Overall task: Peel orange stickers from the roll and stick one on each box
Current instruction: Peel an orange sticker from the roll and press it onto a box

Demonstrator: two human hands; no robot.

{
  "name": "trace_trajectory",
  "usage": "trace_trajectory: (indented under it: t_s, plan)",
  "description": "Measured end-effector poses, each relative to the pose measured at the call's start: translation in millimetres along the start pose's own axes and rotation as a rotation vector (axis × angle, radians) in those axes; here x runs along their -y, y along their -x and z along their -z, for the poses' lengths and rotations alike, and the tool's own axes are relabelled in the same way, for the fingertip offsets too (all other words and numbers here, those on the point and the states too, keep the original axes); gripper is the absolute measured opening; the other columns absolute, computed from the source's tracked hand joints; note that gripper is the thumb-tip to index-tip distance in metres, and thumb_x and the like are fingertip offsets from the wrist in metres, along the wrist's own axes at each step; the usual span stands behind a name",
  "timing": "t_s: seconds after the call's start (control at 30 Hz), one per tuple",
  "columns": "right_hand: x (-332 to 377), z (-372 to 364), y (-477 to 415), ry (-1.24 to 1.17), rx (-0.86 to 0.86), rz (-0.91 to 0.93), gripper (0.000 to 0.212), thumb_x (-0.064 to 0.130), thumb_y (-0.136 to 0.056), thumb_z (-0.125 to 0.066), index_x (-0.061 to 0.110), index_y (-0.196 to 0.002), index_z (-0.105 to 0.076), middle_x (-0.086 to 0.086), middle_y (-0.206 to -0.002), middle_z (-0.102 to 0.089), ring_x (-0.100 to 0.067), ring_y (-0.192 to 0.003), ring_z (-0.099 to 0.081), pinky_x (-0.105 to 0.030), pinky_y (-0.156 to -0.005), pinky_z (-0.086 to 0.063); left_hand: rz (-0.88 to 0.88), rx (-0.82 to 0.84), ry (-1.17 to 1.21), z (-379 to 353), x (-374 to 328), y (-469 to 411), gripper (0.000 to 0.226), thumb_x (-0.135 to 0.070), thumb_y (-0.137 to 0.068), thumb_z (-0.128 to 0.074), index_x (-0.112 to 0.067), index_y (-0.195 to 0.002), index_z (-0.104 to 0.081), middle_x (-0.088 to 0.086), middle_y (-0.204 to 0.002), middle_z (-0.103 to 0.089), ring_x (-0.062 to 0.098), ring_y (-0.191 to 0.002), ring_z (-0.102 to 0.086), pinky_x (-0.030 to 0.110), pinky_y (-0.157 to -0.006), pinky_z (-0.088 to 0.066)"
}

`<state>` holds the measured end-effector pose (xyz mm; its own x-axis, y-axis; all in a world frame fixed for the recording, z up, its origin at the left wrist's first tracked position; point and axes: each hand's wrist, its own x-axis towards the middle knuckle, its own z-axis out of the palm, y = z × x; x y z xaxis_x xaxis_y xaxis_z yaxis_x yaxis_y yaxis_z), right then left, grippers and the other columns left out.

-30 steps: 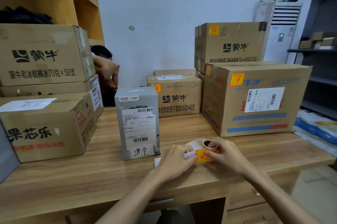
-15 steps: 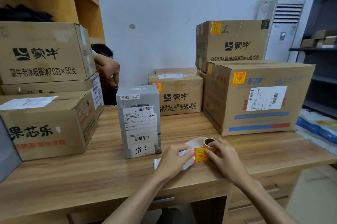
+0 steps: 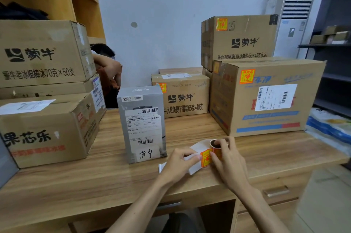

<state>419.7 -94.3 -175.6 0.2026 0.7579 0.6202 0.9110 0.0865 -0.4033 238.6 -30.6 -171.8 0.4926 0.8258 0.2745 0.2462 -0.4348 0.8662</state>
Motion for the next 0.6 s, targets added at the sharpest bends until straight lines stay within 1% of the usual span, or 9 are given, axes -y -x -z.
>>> trace_trajectory:
  t_s: [0.03, 0.1, 0.23, 0.3, 0.47, 0.6]
  plan:
    - [1, 0, 2, -0.006, -0.011, 0.013, 0.026, 0.027, -0.088, -0.069, 0.025, -0.102, -0.047, 0.005, -0.105, -0.043, -0.015, -0.078, -0.057, -0.033, -0.052, -0.05, 0.004, 0.005, 0.01, 0, 0, 0, 0.019, -0.039, -0.095, -0.068, -0.025, -0.092, -0.08, -0.004, -0.093, -0.074, 0.015, -0.093, -0.065, 0.046, -0.087, -0.051]
    - [4, -3, 6, -0.062, -0.001, 0.027, 0.024, 0.024, -0.088, -0.068, 0.024, -0.094, -0.045, 0.008, -0.098, -0.044, -0.013, -0.076, -0.054, -0.033, -0.054, -0.05, 0.0, 0.011, 0.035, 0, 1, 0, 0.017, -0.038, -0.094, -0.068, -0.025, -0.093, -0.08, -0.005, -0.094, -0.075, 0.015, -0.095, -0.066, 0.045, -0.088, -0.051]
    - [9, -14, 13, -0.286, 0.042, 0.021, 0.017, 0.021, -0.088, -0.071, 0.021, -0.085, -0.054, 0.01, -0.085, -0.054, -0.009, -0.077, -0.054, -0.031, -0.064, -0.048, -0.016, 0.038, 0.076, 2, 1, -1, 0.012, -0.033, -0.094, -0.069, -0.027, -0.096, -0.079, -0.005, -0.097, -0.075, 0.017, -0.099, -0.066, 0.043, -0.092, -0.05]
    - [9, -16, 14, -0.346, 0.027, 0.021, 0.015, 0.022, -0.088, -0.072, 0.022, -0.084, -0.057, 0.011, -0.082, -0.056, -0.01, -0.077, -0.056, -0.029, -0.064, -0.047, -0.029, 0.036, 0.087, 2, 0, -2, 0.01, -0.031, -0.094, -0.069, -0.027, -0.096, -0.078, -0.005, -0.098, -0.075, 0.017, -0.101, -0.066, 0.043, -0.094, -0.05]
    - [8, -14, 14, -0.415, 0.001, 0.01, 0.015, 0.024, -0.089, -0.071, 0.023, -0.082, -0.057, 0.011, -0.077, -0.058, -0.014, -0.074, -0.057, -0.026, -0.061, -0.046, -0.021, 0.007, 0.106, 2, 0, -3, 0.016, -0.023, -0.099, -0.063, -0.022, -0.1, -0.079, -0.007, -0.1, -0.075, 0.011, -0.103, -0.065, 0.039, -0.099, -0.049]
    - [9, -17, 16, -0.396, 0.007, -0.008, 0.019, 0.03, -0.088, -0.07, 0.025, -0.078, -0.056, 0.011, -0.073, -0.056, -0.014, -0.071, -0.055, -0.029, -0.06, -0.044, 0.006, -0.021, 0.132, 3, 0, -3, 0.014, -0.018, -0.098, -0.064, -0.019, -0.099, -0.078, -0.005, -0.099, -0.075, 0.017, -0.101, -0.065, 0.043, -0.099, -0.049]
